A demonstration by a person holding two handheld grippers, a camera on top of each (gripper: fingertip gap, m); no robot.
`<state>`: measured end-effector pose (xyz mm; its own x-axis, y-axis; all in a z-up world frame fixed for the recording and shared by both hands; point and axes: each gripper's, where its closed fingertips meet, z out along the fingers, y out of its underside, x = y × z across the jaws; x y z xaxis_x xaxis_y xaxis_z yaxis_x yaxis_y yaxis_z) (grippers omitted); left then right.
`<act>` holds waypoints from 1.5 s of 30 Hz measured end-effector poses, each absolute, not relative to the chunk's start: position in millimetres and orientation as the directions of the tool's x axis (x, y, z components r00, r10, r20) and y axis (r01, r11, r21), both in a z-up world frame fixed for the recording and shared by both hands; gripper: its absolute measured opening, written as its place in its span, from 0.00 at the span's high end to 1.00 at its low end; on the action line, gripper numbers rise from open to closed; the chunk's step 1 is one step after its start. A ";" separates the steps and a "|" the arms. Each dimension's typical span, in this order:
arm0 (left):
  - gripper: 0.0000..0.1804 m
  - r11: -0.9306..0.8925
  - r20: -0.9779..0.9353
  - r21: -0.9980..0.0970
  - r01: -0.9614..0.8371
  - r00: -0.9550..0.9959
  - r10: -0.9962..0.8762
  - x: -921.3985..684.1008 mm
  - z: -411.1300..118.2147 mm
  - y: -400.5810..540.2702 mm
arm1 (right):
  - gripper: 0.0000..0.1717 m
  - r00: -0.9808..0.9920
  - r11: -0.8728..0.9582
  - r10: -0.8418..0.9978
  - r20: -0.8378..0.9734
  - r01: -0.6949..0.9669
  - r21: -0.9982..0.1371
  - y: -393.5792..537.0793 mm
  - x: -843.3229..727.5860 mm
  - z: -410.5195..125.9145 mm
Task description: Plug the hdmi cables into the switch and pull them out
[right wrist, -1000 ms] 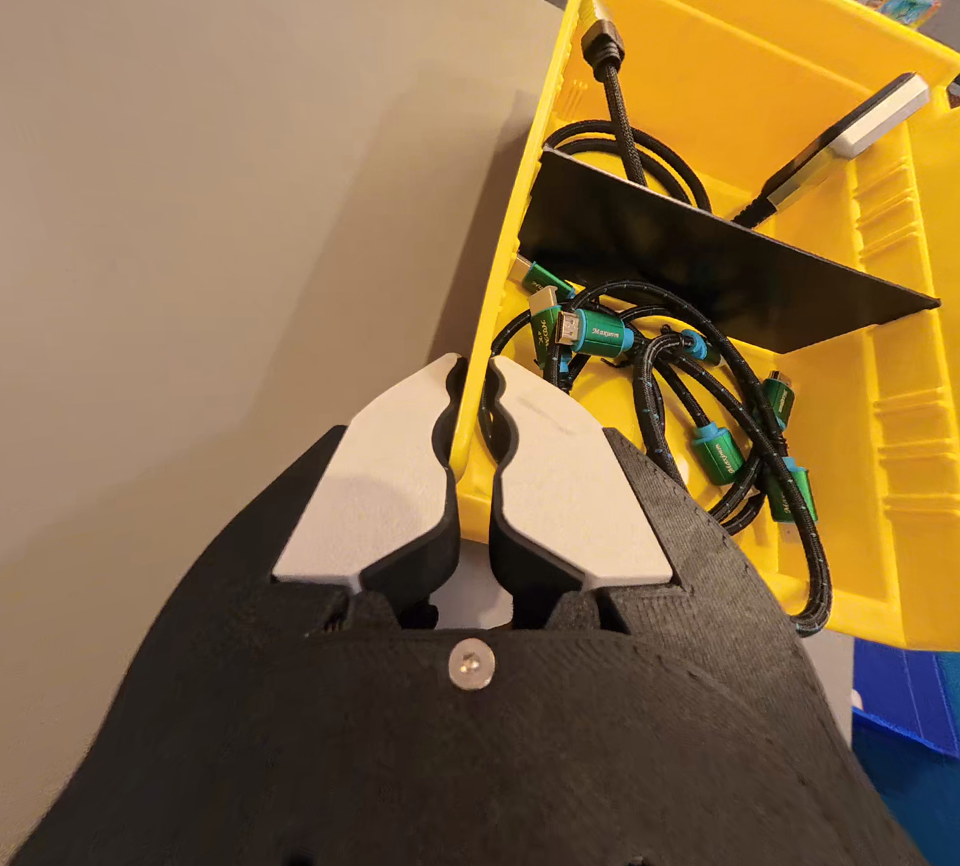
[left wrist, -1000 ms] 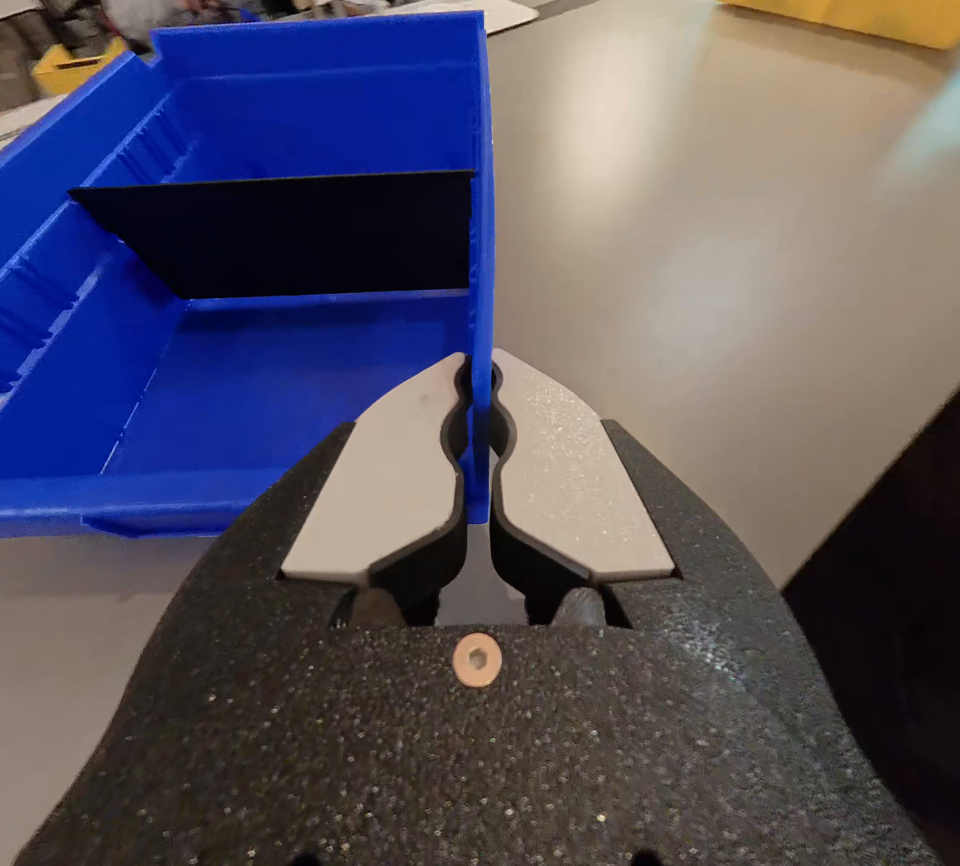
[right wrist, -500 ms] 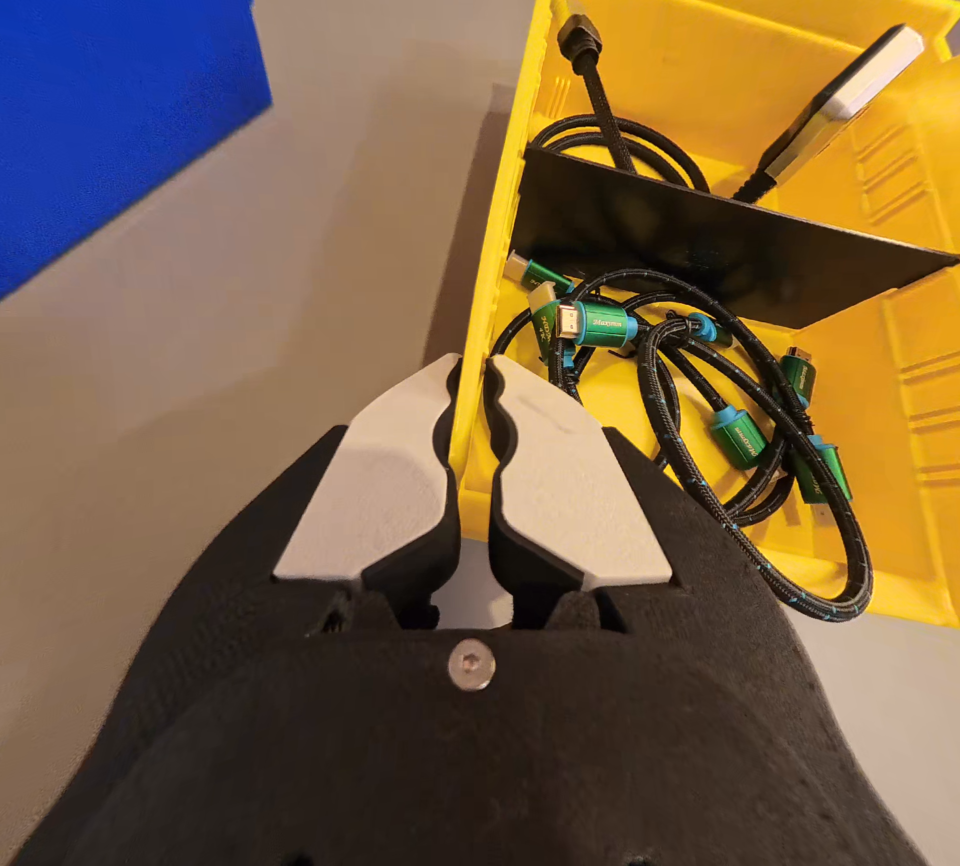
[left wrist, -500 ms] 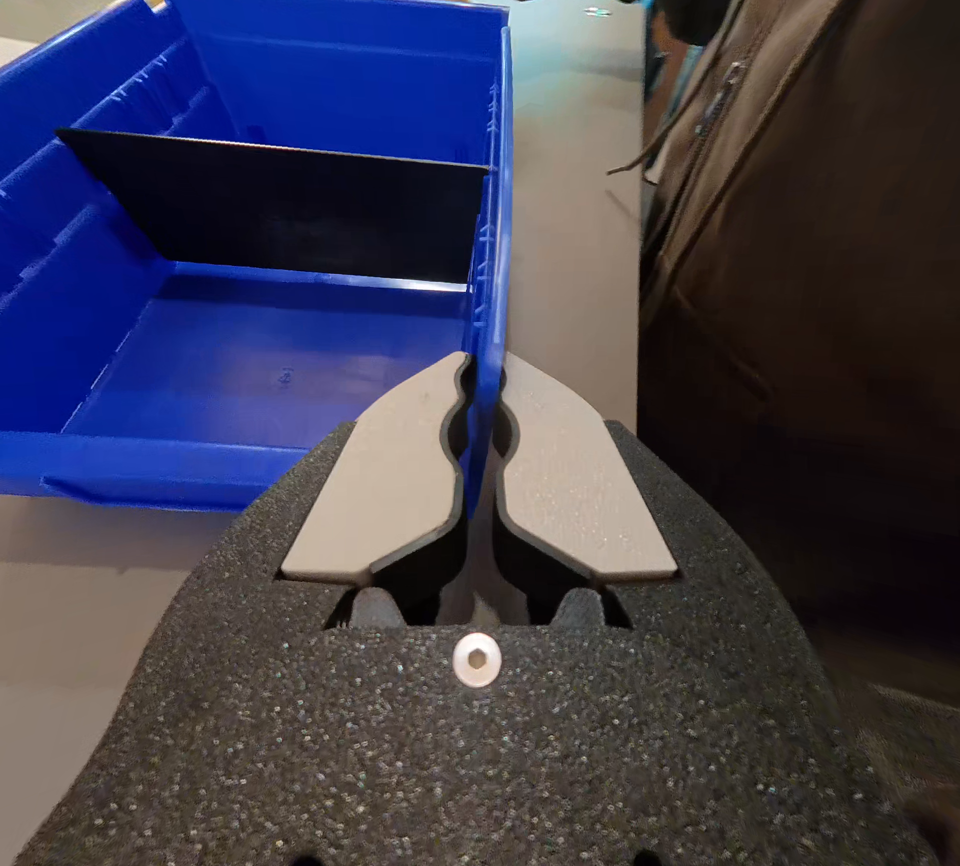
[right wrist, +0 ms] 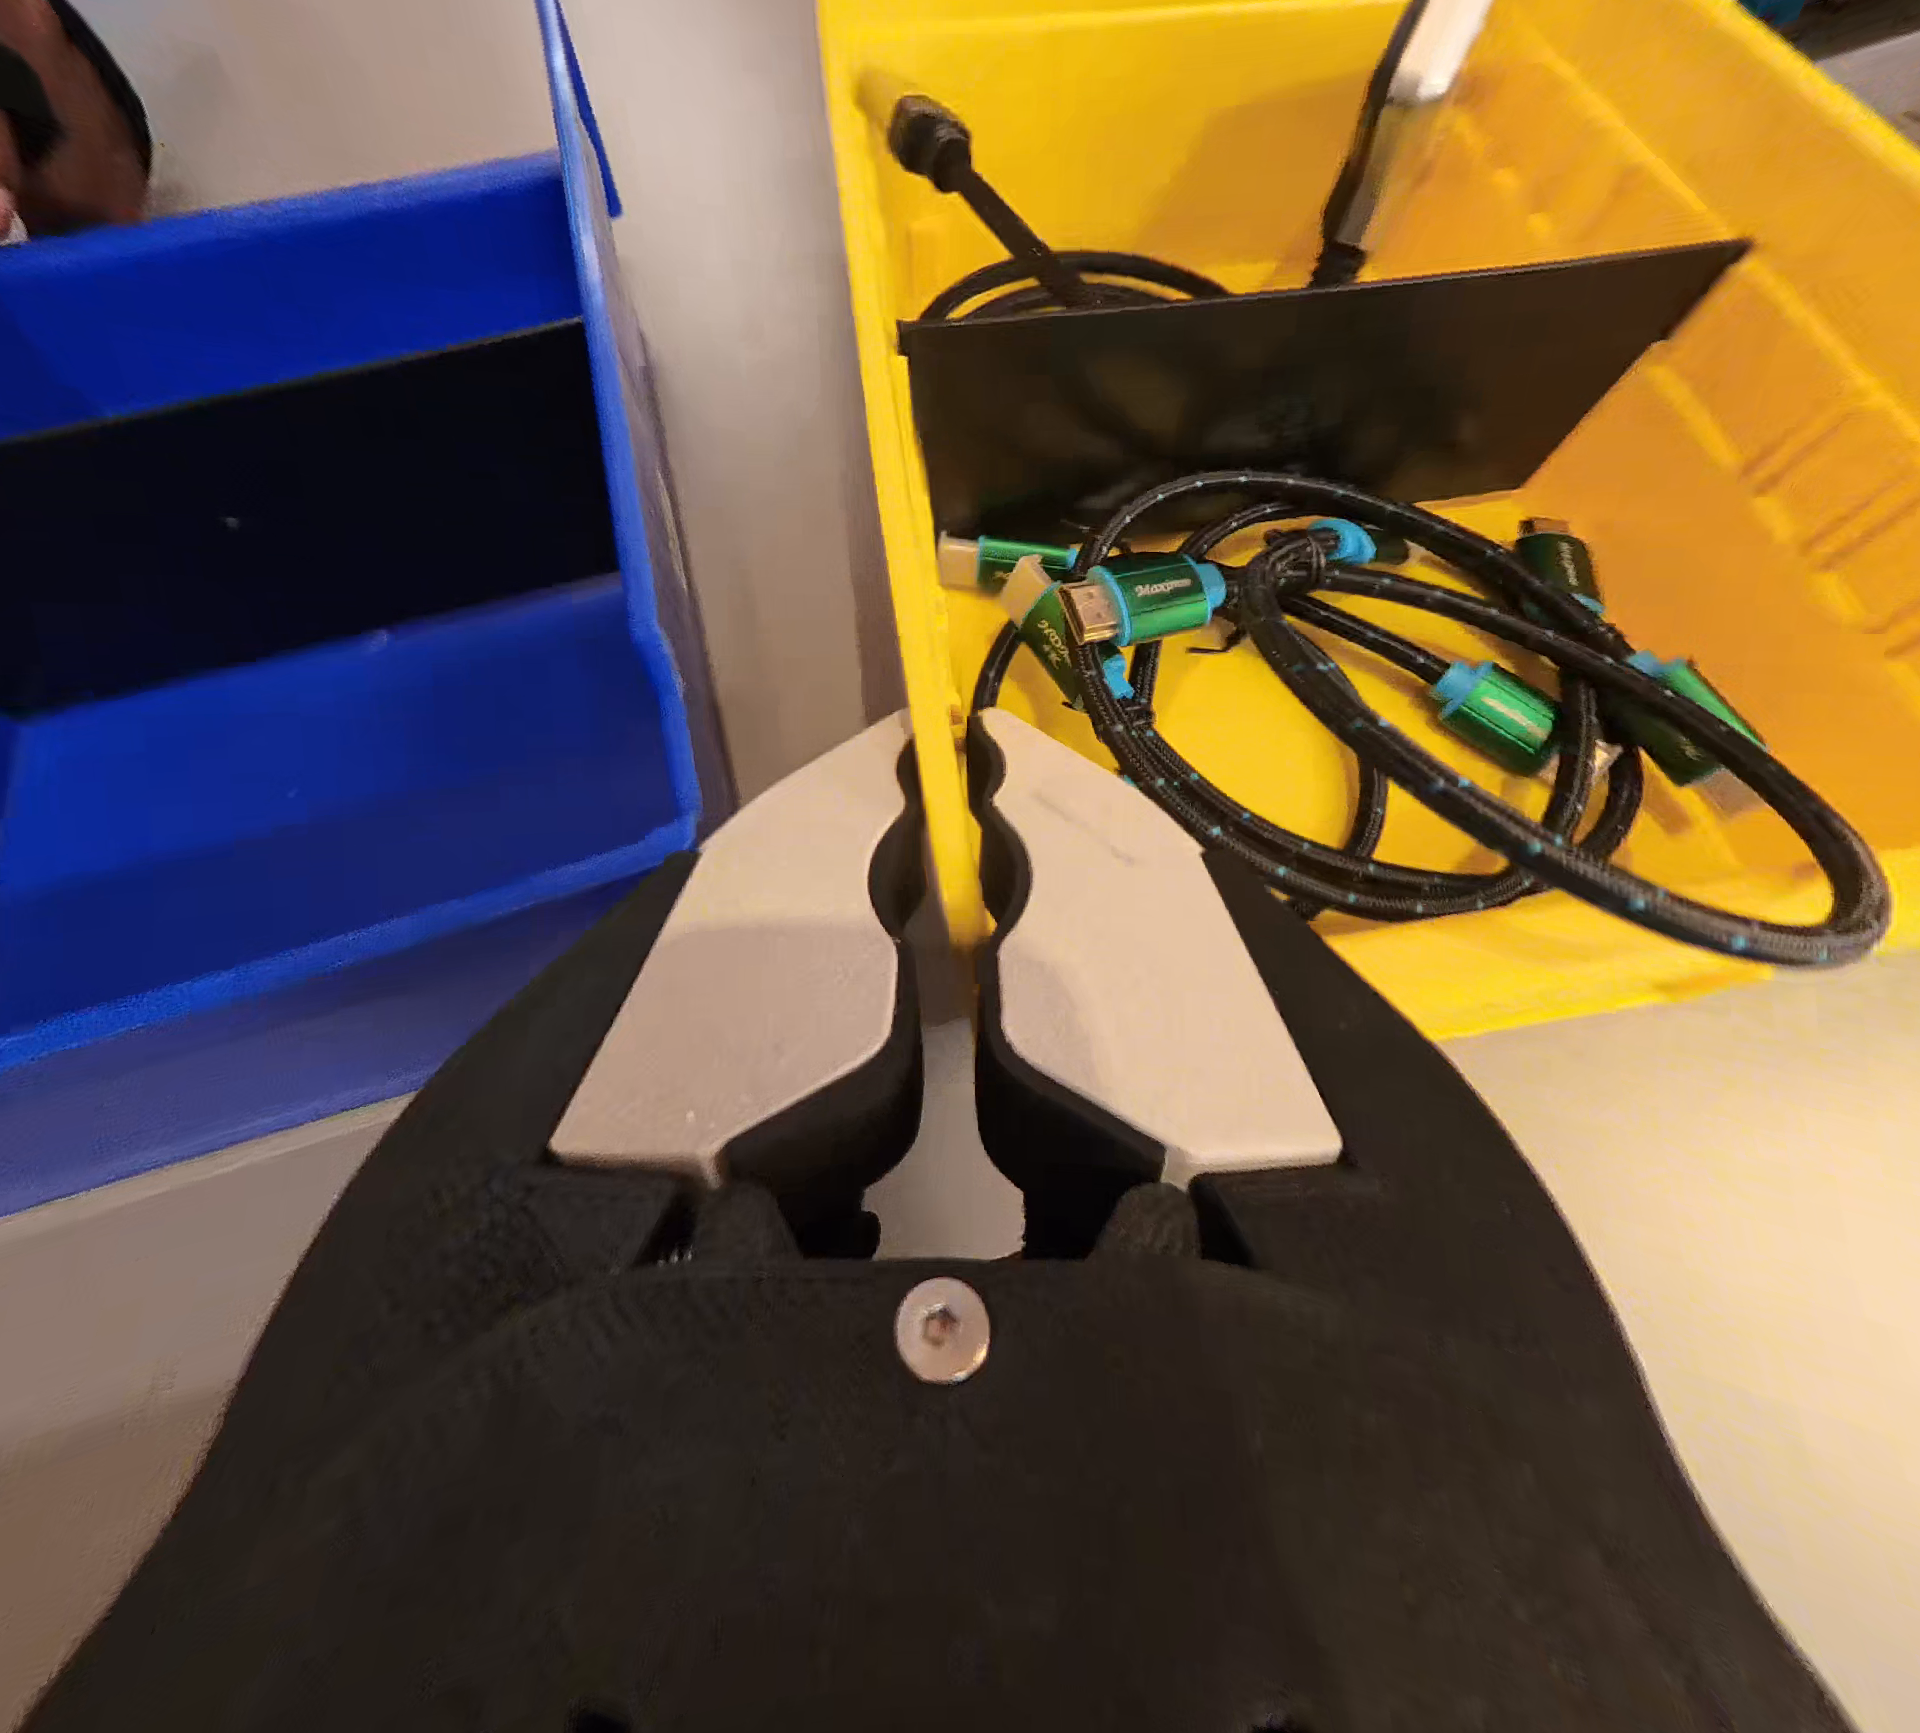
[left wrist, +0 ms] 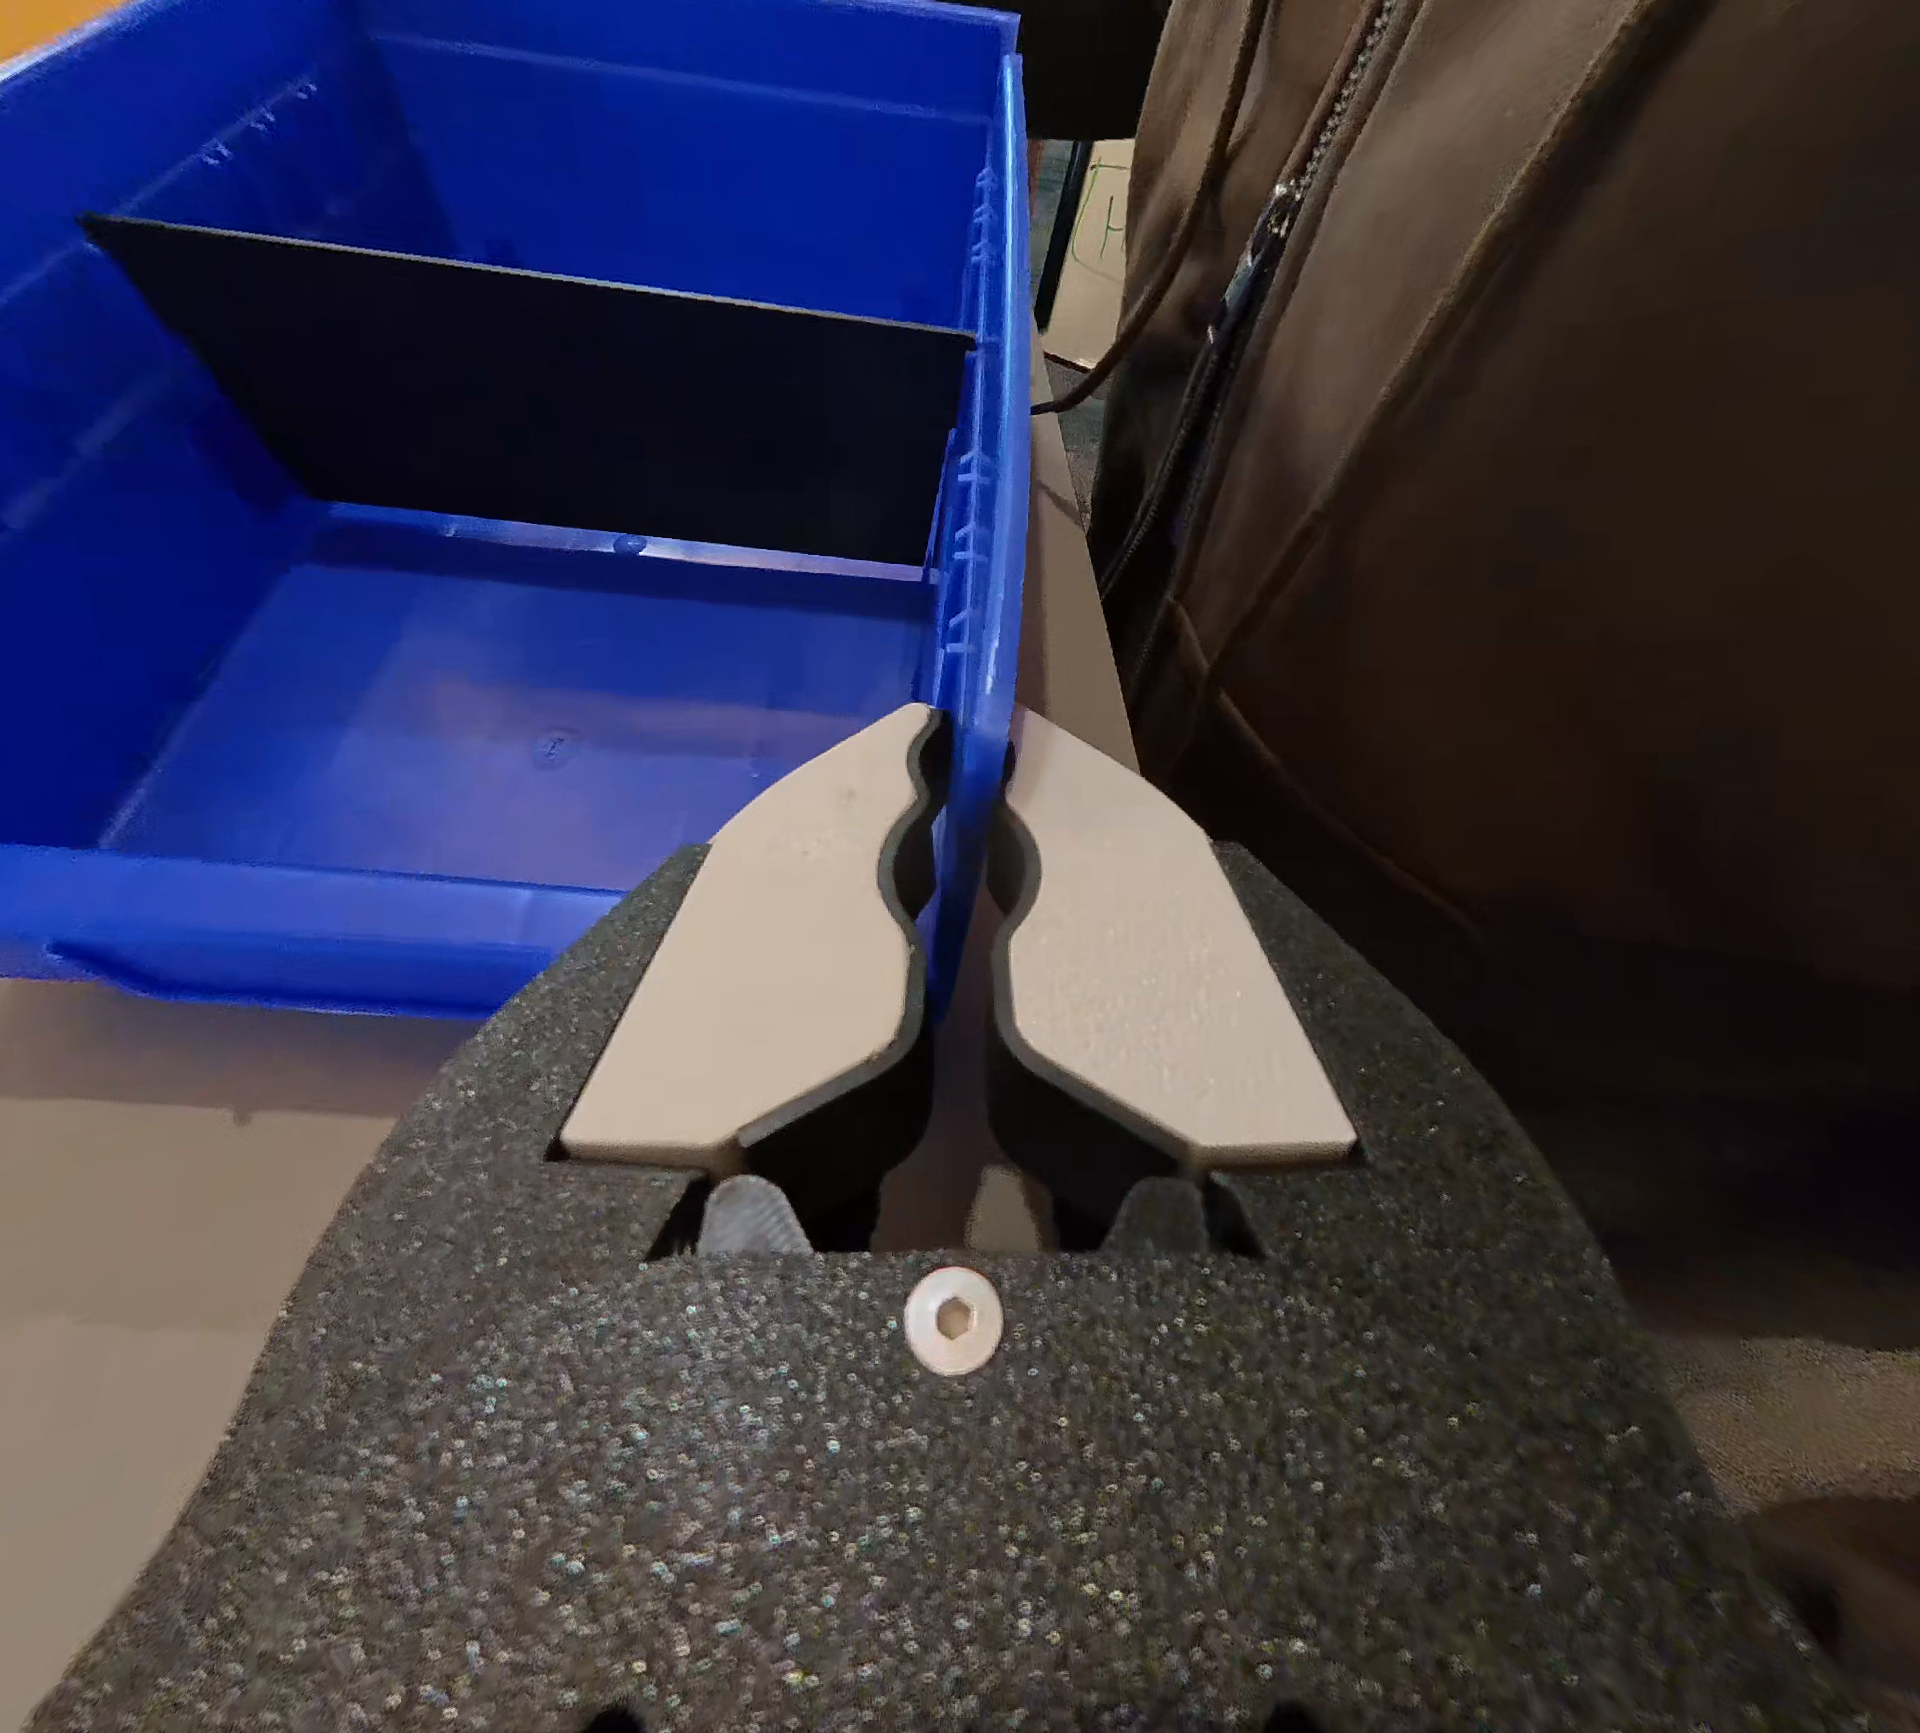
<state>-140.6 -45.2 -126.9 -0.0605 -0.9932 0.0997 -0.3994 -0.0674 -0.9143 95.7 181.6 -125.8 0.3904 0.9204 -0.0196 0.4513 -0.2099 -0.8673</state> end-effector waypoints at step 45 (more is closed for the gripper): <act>0.90 0.080 0.108 -0.977 0.199 0.779 -0.617 -224.1 -58.7 126.9 | 0.95 0.664 -0.263 0.741 -0.103 0.146 -0.954 193.5 204.7 -116.1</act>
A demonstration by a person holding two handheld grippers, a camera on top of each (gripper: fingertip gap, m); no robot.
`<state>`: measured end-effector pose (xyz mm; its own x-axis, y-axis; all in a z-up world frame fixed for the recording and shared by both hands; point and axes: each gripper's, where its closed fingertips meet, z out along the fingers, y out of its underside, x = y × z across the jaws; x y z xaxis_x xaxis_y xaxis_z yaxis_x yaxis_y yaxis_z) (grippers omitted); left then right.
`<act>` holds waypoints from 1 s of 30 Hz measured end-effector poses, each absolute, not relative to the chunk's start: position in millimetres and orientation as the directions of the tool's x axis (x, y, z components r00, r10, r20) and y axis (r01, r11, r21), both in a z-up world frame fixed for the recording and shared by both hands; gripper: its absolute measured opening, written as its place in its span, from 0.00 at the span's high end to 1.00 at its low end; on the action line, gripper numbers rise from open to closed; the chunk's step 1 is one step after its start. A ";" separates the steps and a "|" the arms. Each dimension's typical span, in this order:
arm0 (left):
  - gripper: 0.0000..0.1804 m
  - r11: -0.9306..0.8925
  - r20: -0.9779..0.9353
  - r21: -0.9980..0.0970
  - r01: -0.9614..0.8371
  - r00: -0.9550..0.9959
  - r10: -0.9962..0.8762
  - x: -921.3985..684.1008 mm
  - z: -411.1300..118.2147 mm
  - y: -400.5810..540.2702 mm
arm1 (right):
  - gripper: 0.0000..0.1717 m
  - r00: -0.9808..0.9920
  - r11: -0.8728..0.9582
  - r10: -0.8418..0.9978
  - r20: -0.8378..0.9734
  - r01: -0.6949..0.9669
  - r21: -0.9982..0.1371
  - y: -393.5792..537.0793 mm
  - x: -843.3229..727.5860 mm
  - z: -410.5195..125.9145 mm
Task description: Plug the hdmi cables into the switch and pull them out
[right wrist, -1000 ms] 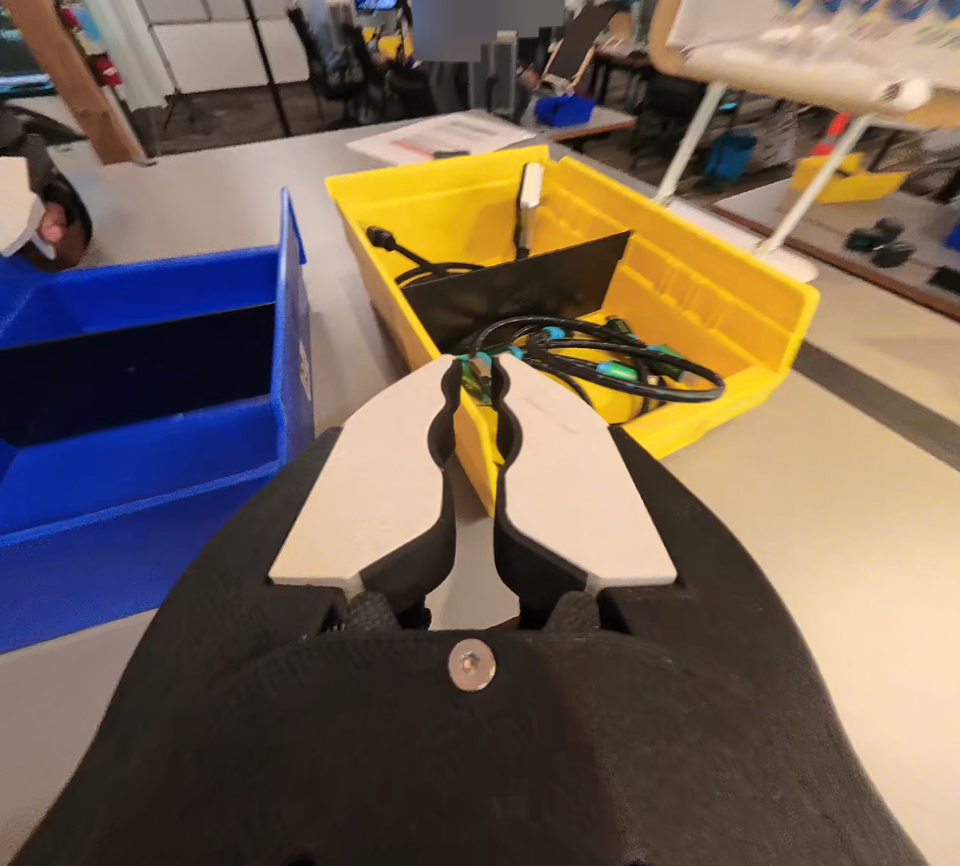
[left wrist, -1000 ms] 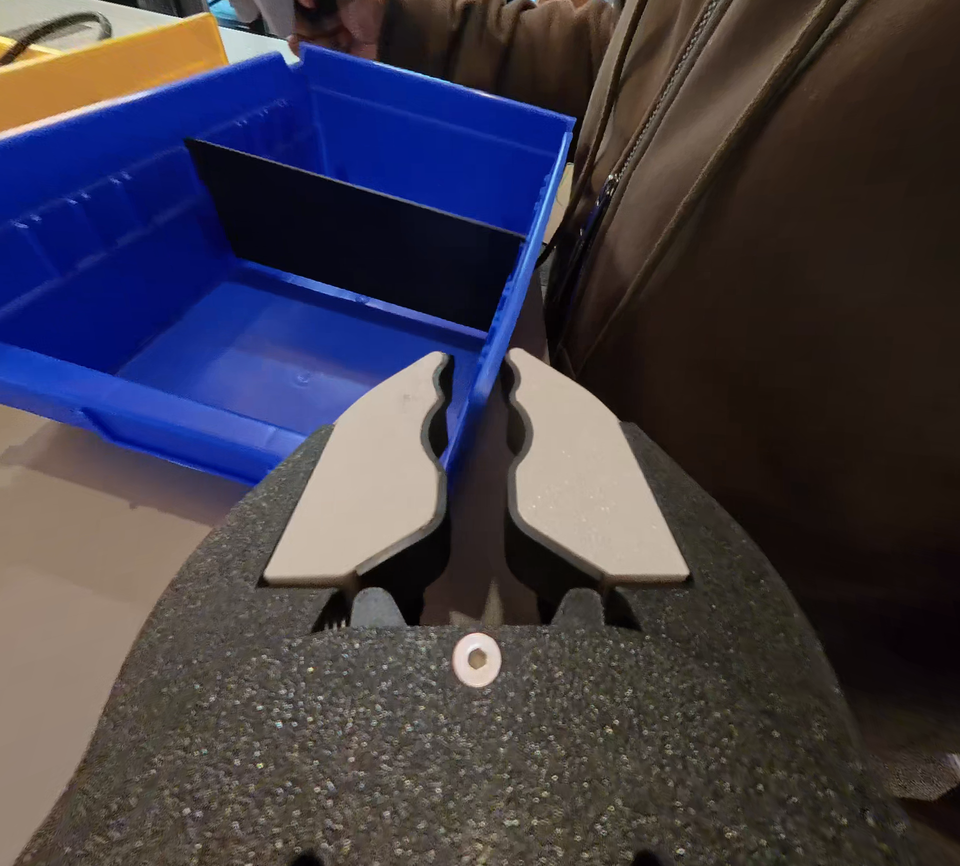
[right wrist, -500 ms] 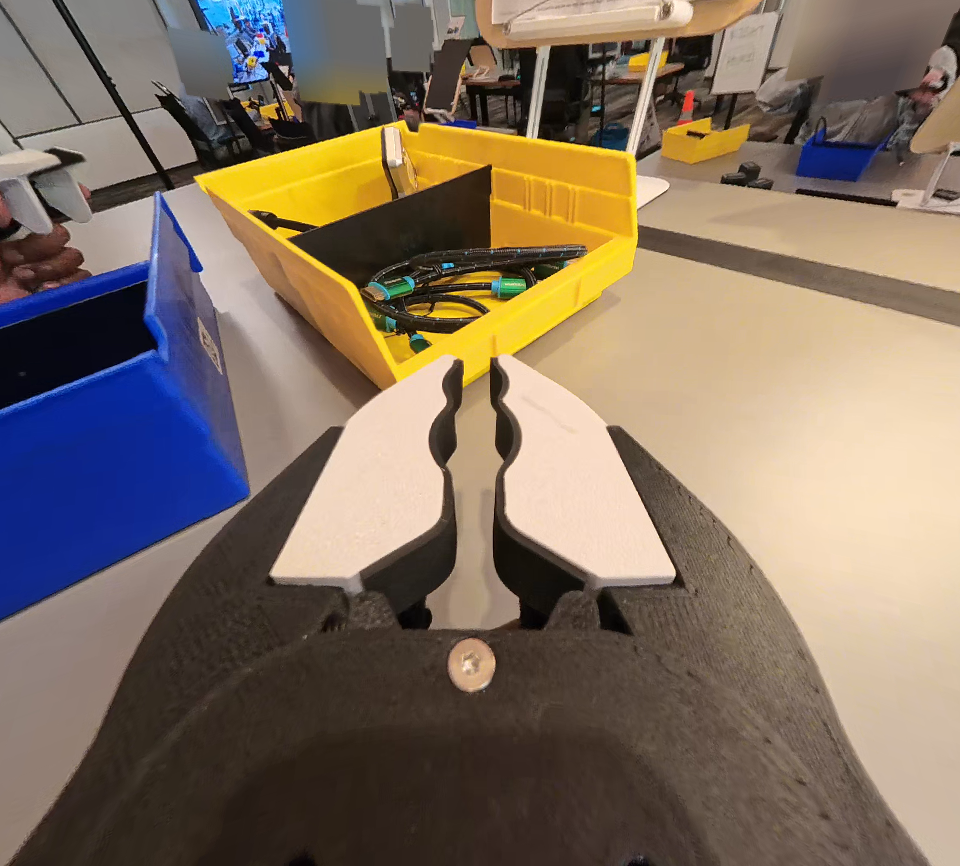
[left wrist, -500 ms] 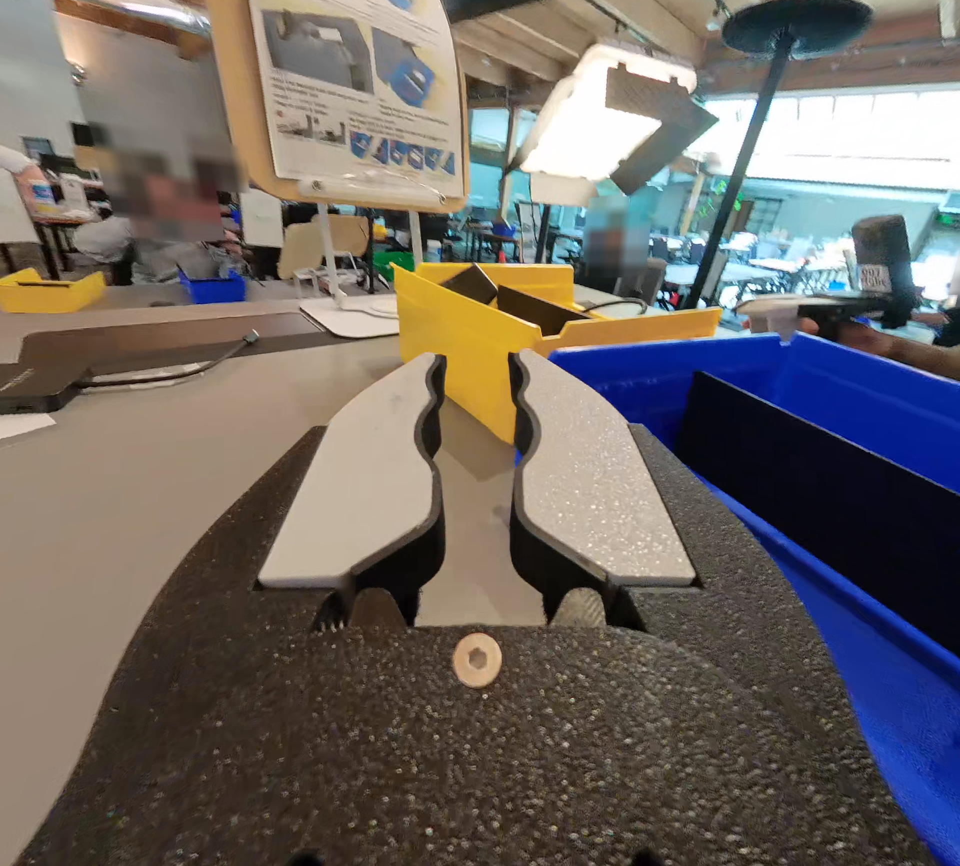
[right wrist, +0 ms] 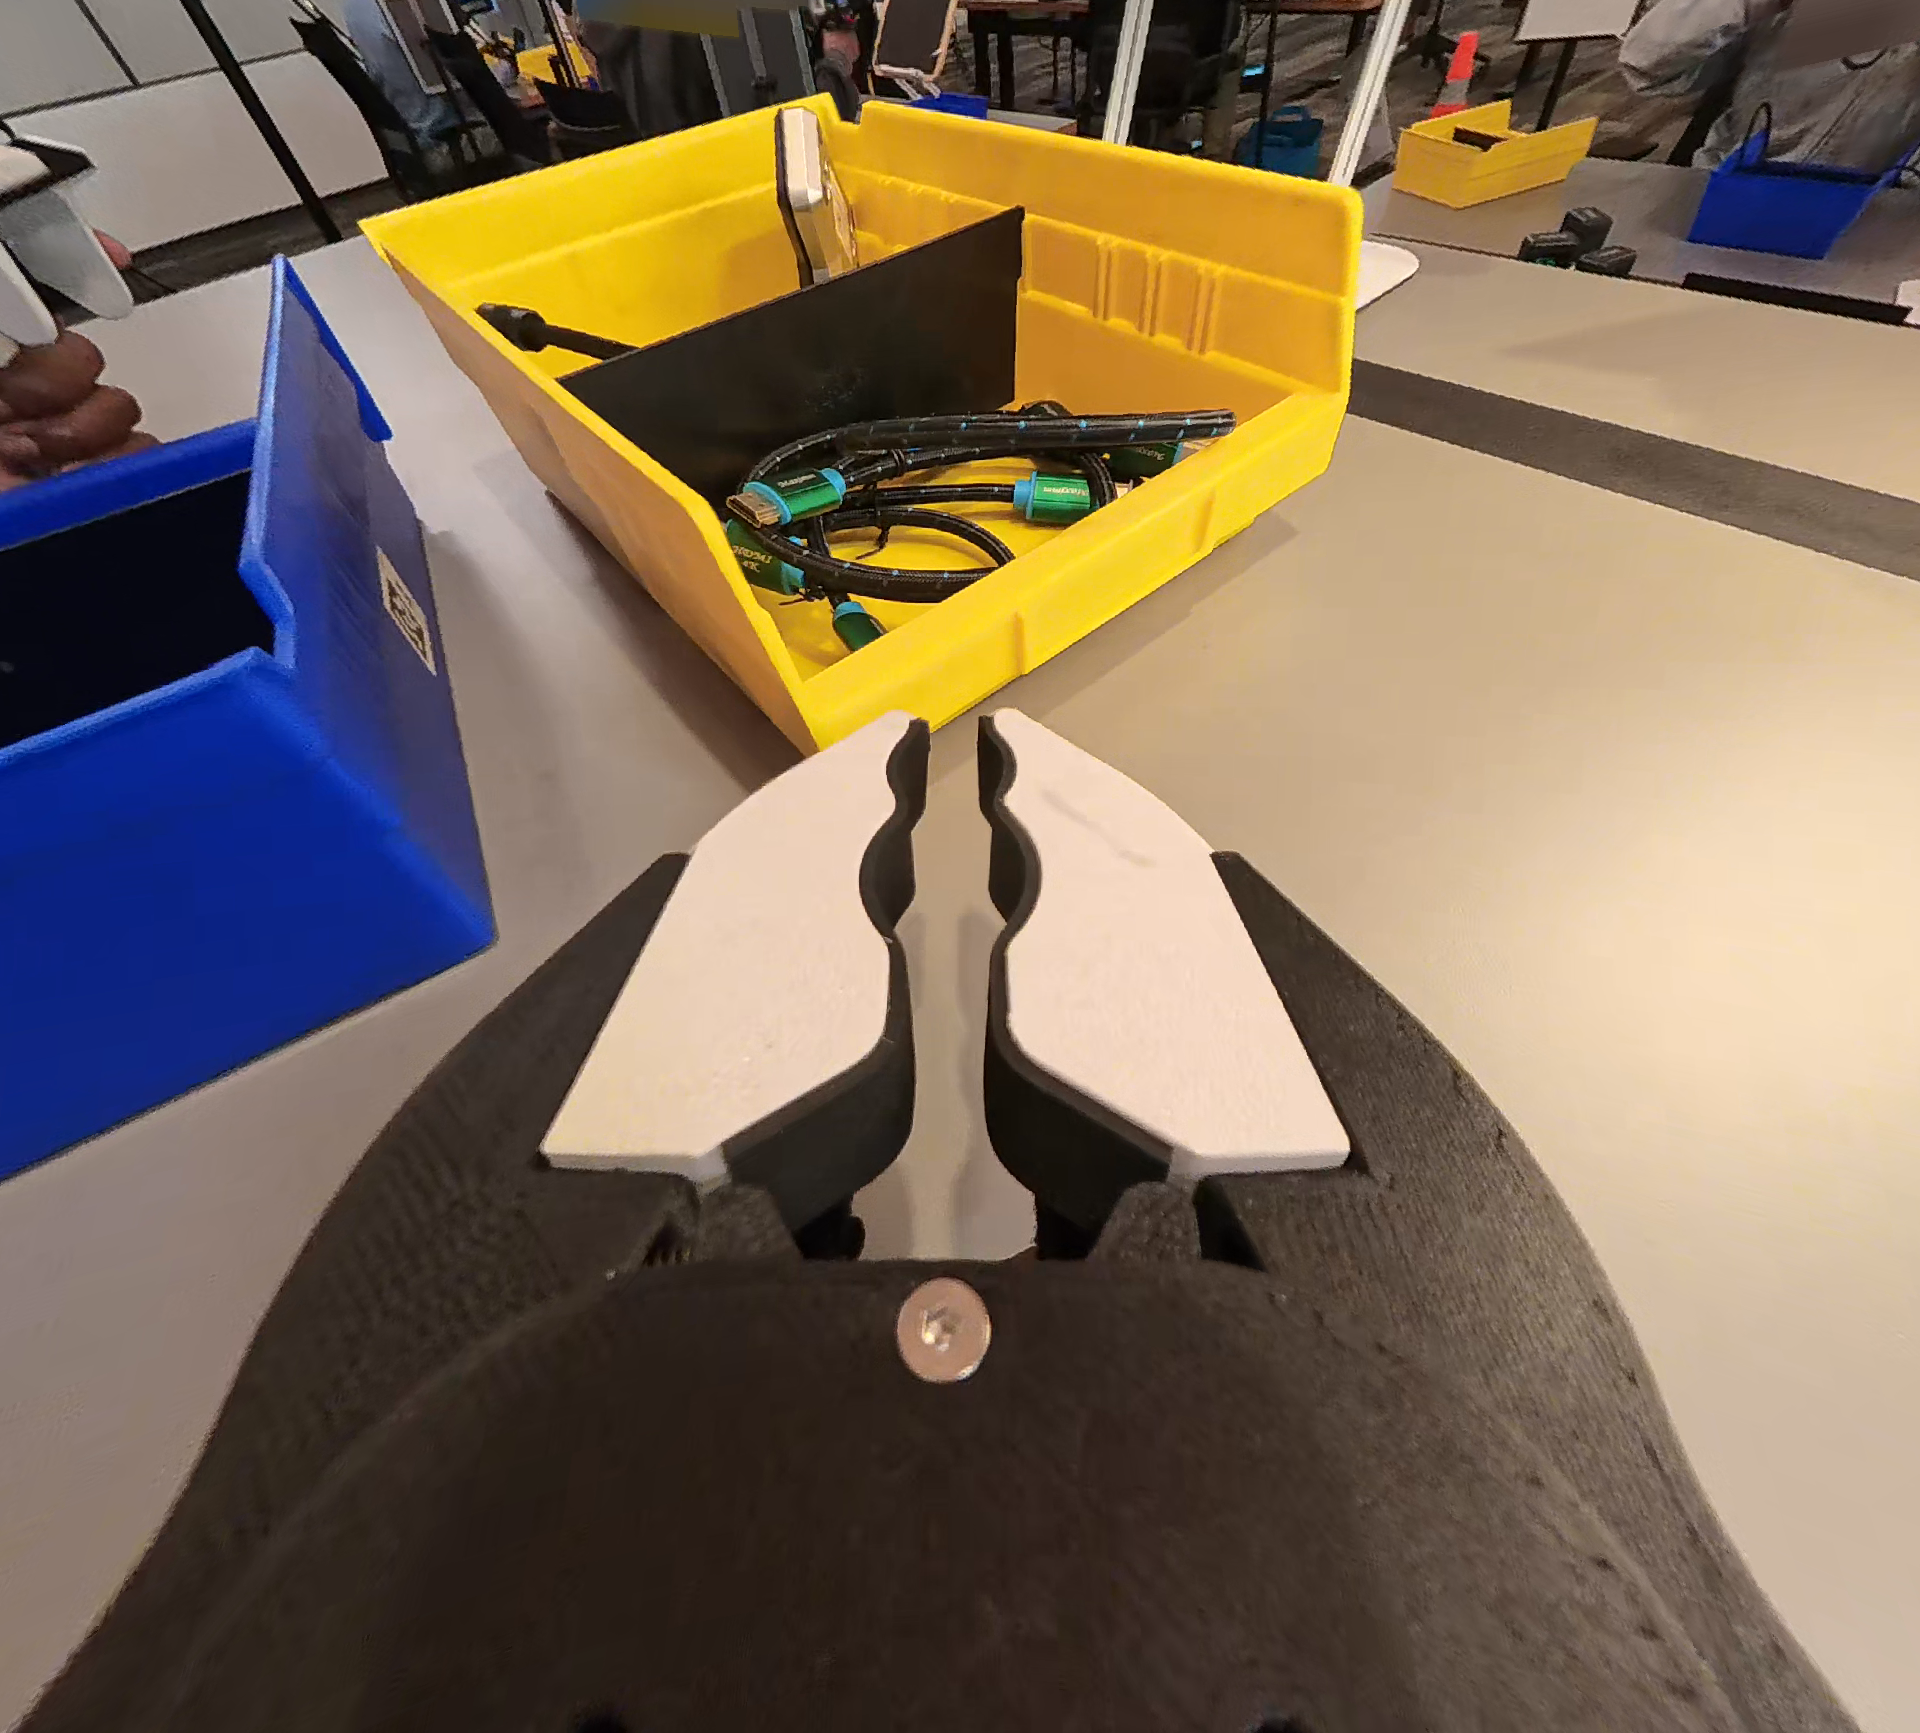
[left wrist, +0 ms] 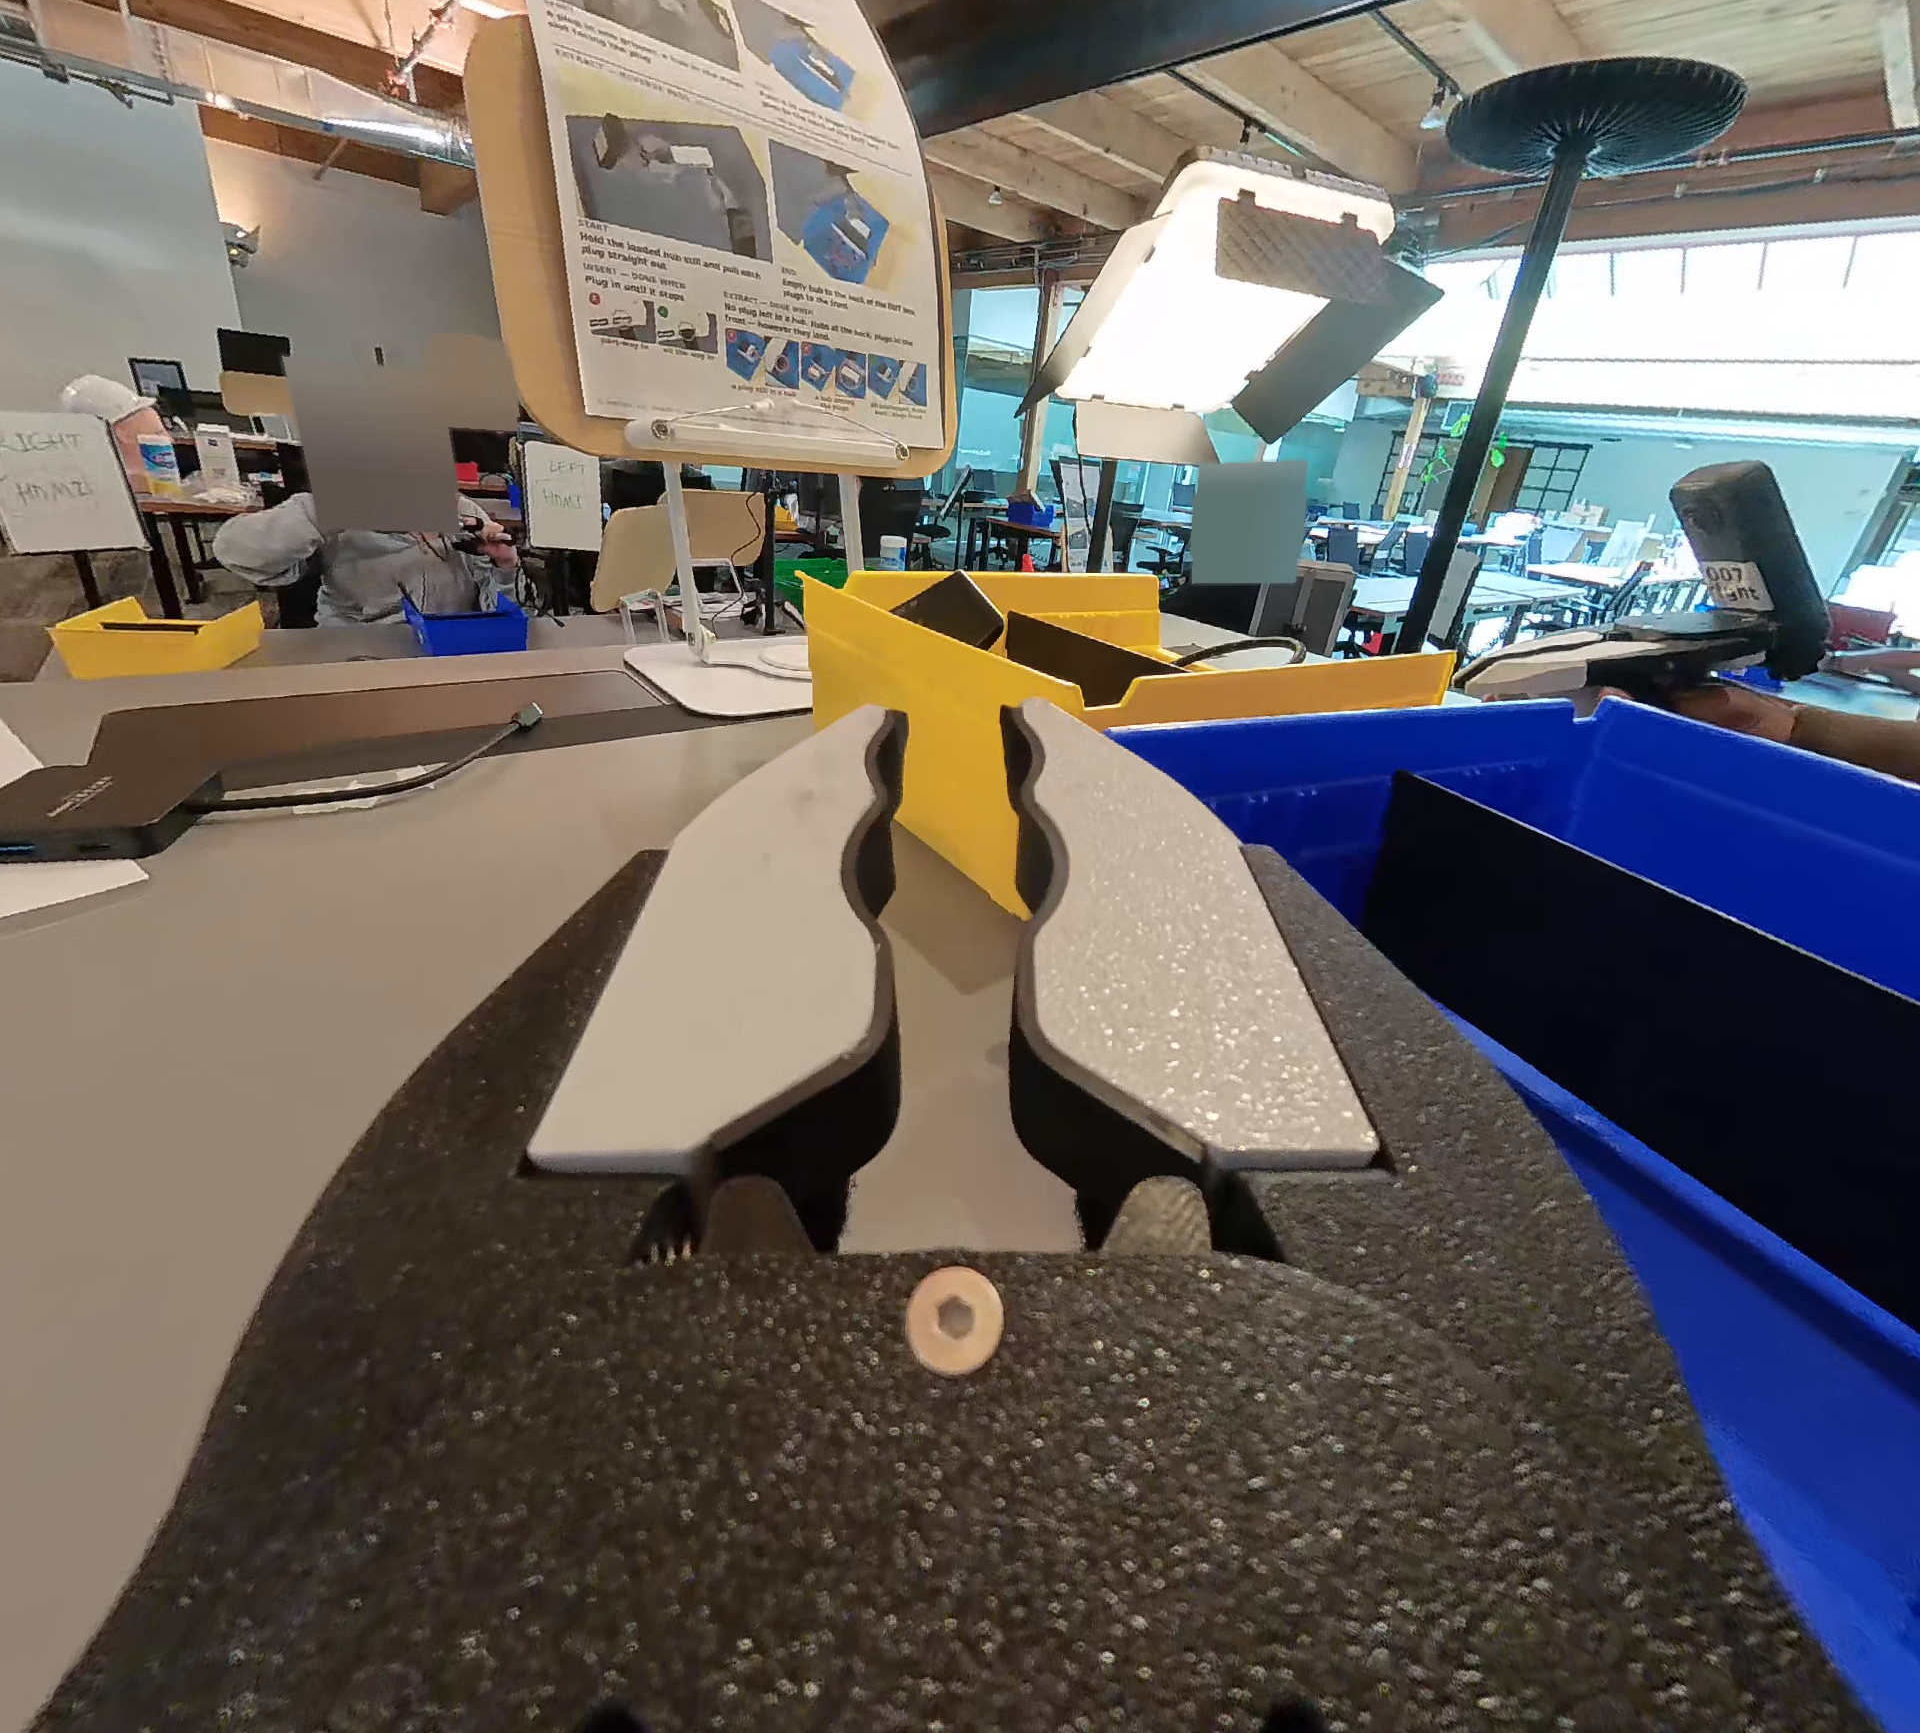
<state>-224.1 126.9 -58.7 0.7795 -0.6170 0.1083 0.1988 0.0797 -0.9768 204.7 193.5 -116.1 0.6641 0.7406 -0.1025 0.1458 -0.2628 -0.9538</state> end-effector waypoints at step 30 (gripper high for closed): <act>0.95 -0.103 0.270 -0.962 0.255 0.945 -0.183 -282.1 -88.6 241.7 | 0.97 0.831 -0.197 0.527 -0.177 -0.083 -0.977 209.9 250.7 -95.0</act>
<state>-282.1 241.7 -88.6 0.9453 -0.1829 0.2700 0.2547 -0.1030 -0.9615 250.7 209.9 -95.0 0.8310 0.5274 -0.1769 -0.0828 -0.1973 -0.9768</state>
